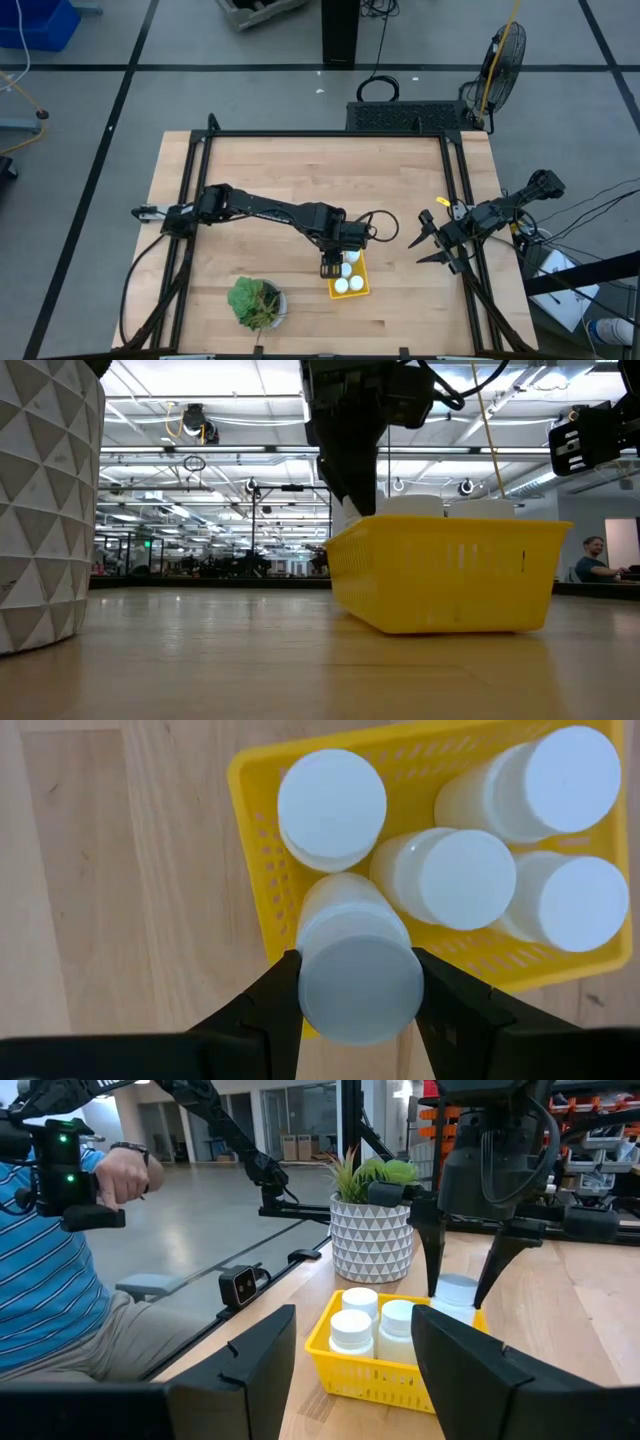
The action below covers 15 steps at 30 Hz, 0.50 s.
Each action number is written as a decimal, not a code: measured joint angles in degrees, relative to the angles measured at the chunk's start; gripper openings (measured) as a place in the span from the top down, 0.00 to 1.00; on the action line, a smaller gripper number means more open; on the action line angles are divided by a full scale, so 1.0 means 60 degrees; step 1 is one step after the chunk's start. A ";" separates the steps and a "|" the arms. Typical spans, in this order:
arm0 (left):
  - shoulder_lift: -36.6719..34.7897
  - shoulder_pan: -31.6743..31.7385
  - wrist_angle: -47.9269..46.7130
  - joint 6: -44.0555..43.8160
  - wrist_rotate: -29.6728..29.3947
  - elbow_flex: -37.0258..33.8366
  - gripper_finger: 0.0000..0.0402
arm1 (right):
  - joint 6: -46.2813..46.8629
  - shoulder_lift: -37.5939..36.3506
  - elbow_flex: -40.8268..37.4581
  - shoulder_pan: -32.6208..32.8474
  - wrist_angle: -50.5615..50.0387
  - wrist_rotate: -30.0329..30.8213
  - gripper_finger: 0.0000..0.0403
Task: Pick and place pill bottles into a basket
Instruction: Put the white pill bottle into the yellow bin
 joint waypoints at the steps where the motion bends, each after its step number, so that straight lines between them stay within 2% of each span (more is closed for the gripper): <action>1: 0.0000 0.0000 -0.0004 -0.0002 0.0005 0.0000 0.59 | 0.0000 0.0000 0.0001 -0.0003 0.0000 0.0002 0.52; 15: 0.0358 -0.0045 -0.0056 0.0067 0.0264 -0.0008 0.59 | 0.0000 -0.0004 0.0000 -0.0001 -0.0001 -0.0001 0.52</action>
